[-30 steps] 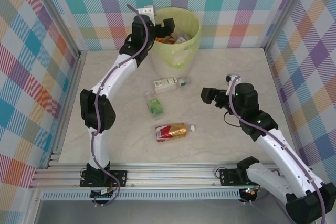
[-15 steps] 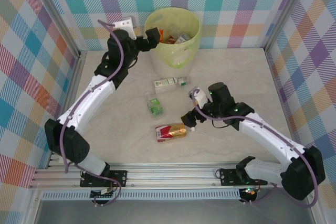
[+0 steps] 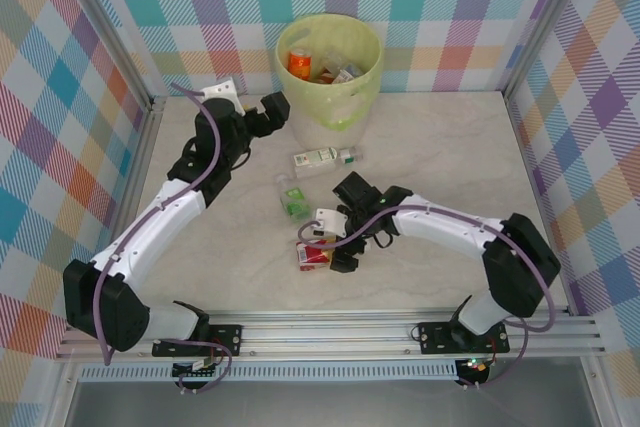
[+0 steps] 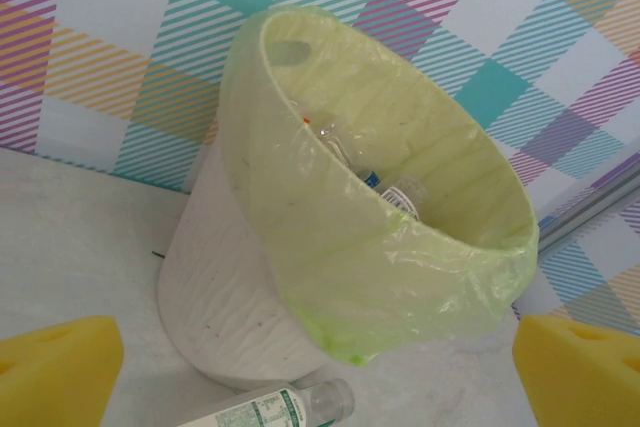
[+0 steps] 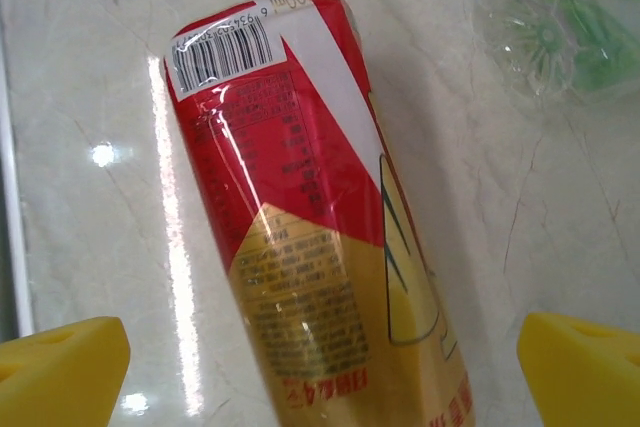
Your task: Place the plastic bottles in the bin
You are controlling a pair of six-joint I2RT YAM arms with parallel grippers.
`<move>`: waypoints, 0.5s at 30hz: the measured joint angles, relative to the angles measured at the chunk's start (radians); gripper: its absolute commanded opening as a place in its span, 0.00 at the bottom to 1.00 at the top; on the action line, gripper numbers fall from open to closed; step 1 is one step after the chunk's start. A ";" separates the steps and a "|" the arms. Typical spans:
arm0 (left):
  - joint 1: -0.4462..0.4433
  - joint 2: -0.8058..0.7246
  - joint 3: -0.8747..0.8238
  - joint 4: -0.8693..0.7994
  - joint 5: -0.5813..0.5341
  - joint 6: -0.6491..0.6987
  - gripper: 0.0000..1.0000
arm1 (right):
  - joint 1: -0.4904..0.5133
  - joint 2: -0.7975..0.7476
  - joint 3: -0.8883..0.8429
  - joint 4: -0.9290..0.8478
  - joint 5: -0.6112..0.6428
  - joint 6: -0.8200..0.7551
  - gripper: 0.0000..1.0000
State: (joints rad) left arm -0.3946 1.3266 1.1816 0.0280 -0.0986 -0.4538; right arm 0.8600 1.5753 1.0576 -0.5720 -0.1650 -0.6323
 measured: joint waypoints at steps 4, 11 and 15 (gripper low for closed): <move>0.021 -0.012 -0.032 -0.002 -0.001 -0.007 1.00 | 0.051 0.090 0.071 -0.017 0.046 -0.084 1.00; 0.063 -0.056 -0.090 -0.007 -0.007 -0.033 1.00 | 0.138 0.185 0.101 -0.036 0.117 -0.217 0.98; 0.088 -0.092 -0.123 -0.007 -0.010 -0.048 1.00 | 0.160 0.213 0.102 -0.054 0.148 -0.277 0.96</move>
State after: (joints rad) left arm -0.3069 1.2343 1.0588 0.0212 -0.1081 -0.5022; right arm 1.0199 1.7882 1.1599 -0.6262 -0.0166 -0.9096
